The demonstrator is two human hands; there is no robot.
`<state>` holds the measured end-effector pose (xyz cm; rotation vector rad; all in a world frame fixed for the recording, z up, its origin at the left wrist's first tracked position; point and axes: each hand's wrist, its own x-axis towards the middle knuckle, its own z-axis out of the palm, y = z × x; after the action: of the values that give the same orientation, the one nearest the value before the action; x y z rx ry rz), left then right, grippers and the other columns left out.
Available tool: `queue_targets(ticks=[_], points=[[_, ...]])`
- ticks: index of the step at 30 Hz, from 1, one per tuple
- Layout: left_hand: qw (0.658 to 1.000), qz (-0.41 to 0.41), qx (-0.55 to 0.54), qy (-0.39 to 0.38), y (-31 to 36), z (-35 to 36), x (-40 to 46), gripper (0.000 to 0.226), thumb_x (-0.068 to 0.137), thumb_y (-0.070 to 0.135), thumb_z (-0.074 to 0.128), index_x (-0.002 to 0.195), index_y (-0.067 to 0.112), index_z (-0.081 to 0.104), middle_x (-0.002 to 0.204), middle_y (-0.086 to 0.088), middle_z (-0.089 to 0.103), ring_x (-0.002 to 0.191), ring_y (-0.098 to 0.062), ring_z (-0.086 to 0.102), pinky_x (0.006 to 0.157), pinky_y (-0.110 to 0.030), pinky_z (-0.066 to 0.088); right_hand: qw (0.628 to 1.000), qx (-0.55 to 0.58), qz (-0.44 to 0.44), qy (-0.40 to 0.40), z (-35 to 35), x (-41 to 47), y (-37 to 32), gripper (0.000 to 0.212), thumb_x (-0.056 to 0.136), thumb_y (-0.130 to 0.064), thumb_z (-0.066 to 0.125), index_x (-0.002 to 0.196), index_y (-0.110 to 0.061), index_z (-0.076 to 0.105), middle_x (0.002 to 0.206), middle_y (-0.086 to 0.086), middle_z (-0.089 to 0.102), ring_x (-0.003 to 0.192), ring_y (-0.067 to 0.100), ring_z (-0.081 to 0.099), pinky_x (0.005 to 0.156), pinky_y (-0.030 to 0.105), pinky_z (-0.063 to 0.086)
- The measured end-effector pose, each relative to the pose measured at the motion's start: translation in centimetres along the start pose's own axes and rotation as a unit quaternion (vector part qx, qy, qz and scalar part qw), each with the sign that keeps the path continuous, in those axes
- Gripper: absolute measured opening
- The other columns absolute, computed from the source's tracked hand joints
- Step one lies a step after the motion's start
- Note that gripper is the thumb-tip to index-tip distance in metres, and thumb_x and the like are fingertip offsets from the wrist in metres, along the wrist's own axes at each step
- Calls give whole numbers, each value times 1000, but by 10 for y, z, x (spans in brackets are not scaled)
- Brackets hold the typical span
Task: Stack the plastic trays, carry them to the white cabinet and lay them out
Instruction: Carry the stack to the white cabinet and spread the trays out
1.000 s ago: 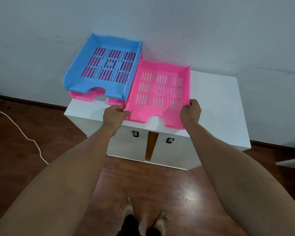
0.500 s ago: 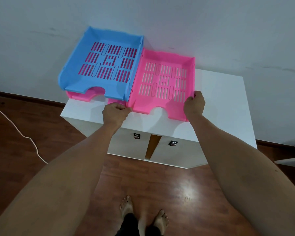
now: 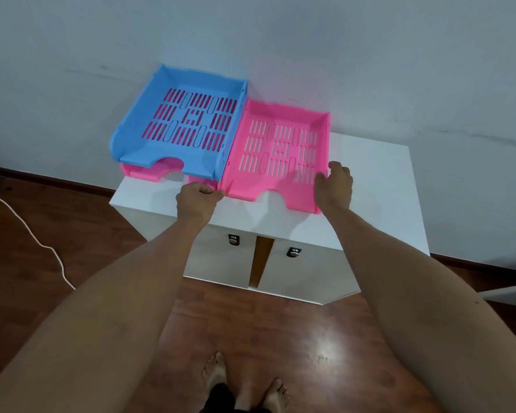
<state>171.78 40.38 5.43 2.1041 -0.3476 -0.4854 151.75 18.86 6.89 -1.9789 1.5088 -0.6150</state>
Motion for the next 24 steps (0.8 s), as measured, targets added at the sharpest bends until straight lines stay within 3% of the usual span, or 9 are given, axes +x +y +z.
queue_targets(ticks=[4, 7, 10, 14, 17, 19, 22, 24], points=[[1000, 8, 25, 11, 10, -14, -3, 21, 81, 26, 79, 66, 22, 63, 78, -5, 75, 82, -27, 73, 84, -43, 62, 999, 32, -31, -21, 4, -14, -14, 39, 100, -19, 49, 138, -11, 53, 138, 12, 54, 124, 31, 55, 92, 39, 46], [998, 39, 35, 34, 22, -36, -9, 15, 84, 23, 73, 71, 22, 65, 83, -7, 76, 85, -29, 74, 83, -40, 62, 993, 69, -75, -55, 1, -30, -36, 39, 100, -15, 50, 138, -9, 54, 137, 12, 58, 122, 28, 59, 100, 41, 49], [995, 71, 37, 56, 28, -57, 0, 7, 85, 22, 71, 87, 15, 70, 97, -8, 77, 95, -28, 72, 91, -40, 59, 987, 85, -107, -88, 6, -45, -58, 40, 100, -12, 50, 139, -5, 54, 136, 13, 60, 120, 27, 60, 99, 35, 48], [994, 77, 28, 67, 39, -82, 23, 36, 86, 22, 71, 118, 6, 69, 118, -13, 72, 109, -29, 69, 101, -37, 54, 983, 104, -119, -93, 23, -59, -90, 40, 100, -12, 49, 140, -6, 53, 136, 13, 61, 116, 29, 63, 99, 46, 53], [990, 110, 49, 74, 41, -101, 45, 38, 88, 21, 69, 122, 3, 69, 122, -16, 71, 113, -30, 68, 95, -27, 47, 983, 103, -124, -82, 42, -62, -117, 40, 100, -13, 48, 139, -6, 53, 135, 14, 62, 109, 31, 66, 94, 51, 56], [986, 132, 63, 76, 41, -115, 61, 39, 89, 21, 68, 123, 3, 69, 125, -16, 71, 117, -31, 67, 100, -28, 46, 985, 105, -119, -73, 56, -62, -135, 39, 100, -13, 49, 138, -5, 54, 133, 14, 63, 105, 28, 65, 93, 49, 56], [984, 140, 84, 71, 37, -137, 94, 47, 91, 23, 66, 135, 5, 64, 137, -18, 66, 125, -34, 63, 110, -35, 44, 986, 106, -109, -64, 80, -60, -160, 41, 99, -14, 52, 139, -4, 52, 133, 14, 62, 113, 29, 63, 93, 41, 55], [984, 138, 97, 54, 34, -149, 115, 54, 92, 23, 65, 143, 6, 56, 144, -19, 60, 131, -35, 59, 115, -39, 43, 988, 98, -100, -61, 98, -58, -173, 44, 99, -18, 54, 141, -4, 49, 136, 14, 59, 107, 24, 61, 79, 24, 53]])
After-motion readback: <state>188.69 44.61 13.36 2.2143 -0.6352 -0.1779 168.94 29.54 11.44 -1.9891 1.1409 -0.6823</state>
